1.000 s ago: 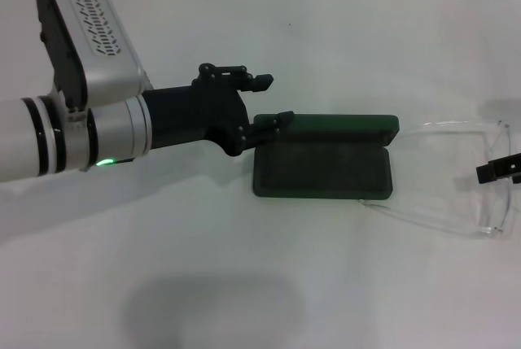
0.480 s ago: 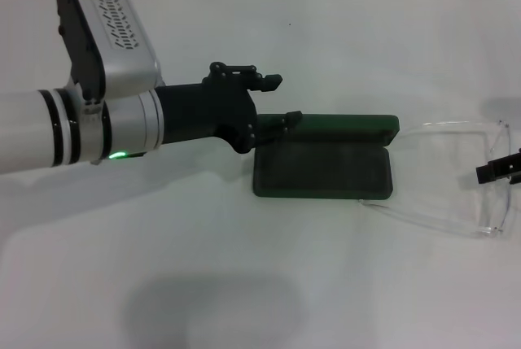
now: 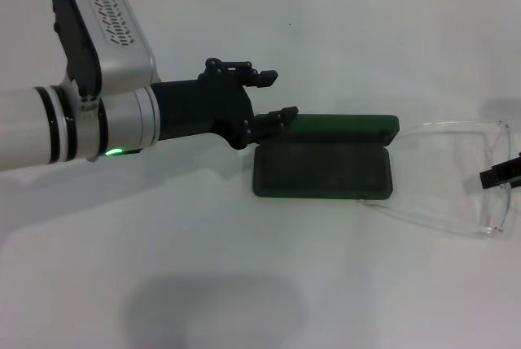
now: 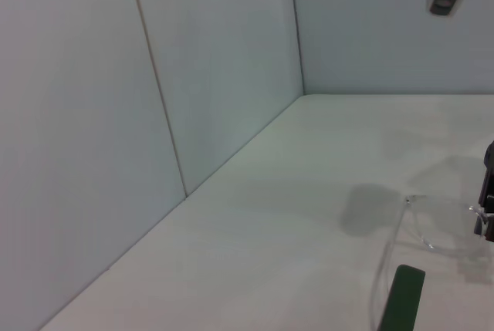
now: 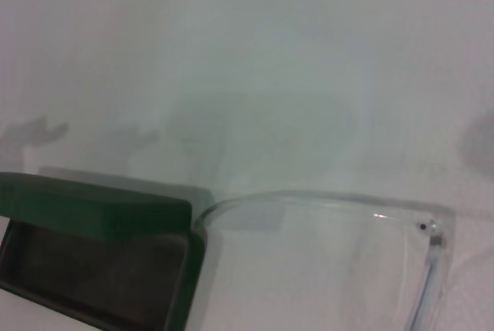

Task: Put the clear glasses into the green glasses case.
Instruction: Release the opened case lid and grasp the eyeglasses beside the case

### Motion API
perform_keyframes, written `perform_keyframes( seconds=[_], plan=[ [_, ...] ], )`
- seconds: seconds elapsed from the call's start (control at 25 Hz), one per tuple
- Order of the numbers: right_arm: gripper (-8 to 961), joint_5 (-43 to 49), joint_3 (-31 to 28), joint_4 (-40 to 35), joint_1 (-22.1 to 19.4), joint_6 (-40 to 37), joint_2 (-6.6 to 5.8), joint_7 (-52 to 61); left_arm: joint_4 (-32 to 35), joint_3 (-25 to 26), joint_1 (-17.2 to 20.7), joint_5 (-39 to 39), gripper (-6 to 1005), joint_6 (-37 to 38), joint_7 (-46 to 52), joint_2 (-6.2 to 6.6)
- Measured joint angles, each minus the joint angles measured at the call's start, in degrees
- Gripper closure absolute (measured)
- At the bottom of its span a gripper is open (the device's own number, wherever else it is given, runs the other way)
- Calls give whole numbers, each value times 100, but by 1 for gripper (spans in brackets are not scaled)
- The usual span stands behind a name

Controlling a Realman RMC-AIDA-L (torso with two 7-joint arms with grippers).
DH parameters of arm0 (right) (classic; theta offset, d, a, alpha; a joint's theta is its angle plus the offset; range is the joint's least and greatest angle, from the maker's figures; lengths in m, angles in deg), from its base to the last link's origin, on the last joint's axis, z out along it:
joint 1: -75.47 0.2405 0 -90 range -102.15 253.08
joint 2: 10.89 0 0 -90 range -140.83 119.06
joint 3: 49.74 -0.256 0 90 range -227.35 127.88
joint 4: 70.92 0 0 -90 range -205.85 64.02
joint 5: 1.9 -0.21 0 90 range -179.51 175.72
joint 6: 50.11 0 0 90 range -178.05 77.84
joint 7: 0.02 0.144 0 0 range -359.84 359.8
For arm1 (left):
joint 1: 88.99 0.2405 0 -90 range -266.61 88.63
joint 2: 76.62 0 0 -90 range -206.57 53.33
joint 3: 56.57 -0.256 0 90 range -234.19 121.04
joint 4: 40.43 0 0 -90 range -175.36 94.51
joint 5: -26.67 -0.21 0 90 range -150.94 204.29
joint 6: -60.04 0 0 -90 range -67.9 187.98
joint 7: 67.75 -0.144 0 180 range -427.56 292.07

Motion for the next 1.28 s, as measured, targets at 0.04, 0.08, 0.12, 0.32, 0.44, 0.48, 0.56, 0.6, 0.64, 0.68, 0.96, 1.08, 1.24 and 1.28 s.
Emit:
perform_keyframes(
  seconds=[0.04,0.08,0.12,0.32,0.44,0.48,0.56,0.6,0.64,0.68,0.96,1.08,1.24,1.28],
  plan=[
    [487,0,2,0,2,1,4,-1,-2,0,0,0,453,0,-3,1],
    [494,0,6,0,7,0,10,-4,-2,0,0,0,453,0,-5,1],
    [502,0,12,1,13,0,14,-7,-2,0,0,0,453,0,-6,1],
    [513,0,31,1,17,48,20,-14,-27,-1,0,1,453,3,-8,2],
    [514,0,74,2,28,86,28,-26,-35,-3,-3,2,454,1,-8,2],
    [515,0,101,4,36,95,32,-27,-35,-4,-5,2,454,1,-8,1],
    [516,0,135,8,49,102,37,-28,-35,-6,-9,2,454,1,-8,1],
    [517,0,153,9,52,104,39,-29,-36,-6,-13,2,454,1,-8,1],
    [550,0,169,9,58,106,41,-30,-35,-7,-14,2,454,1,-8,2],
    [584,0,178,10,62,109,41,-32,-35,-7,-15,2,454,1,-8,1],
    [637,-1,222,10,68,108,30,-49,-35,-7,-18,11,454,9,-8,2],
    [648,-7,223,-16,65,78,25,-50,-35,-7,-17,16,454,14,-8,1],
    [662,-38,202,-38,40,16,-10,-56,-35,-6,-11,23,454,18,-8,2],
    [665,-42,194,-40,35,-5,-20,-57,-35,-6,-10,25,454,18,-7,2]
  ],
)
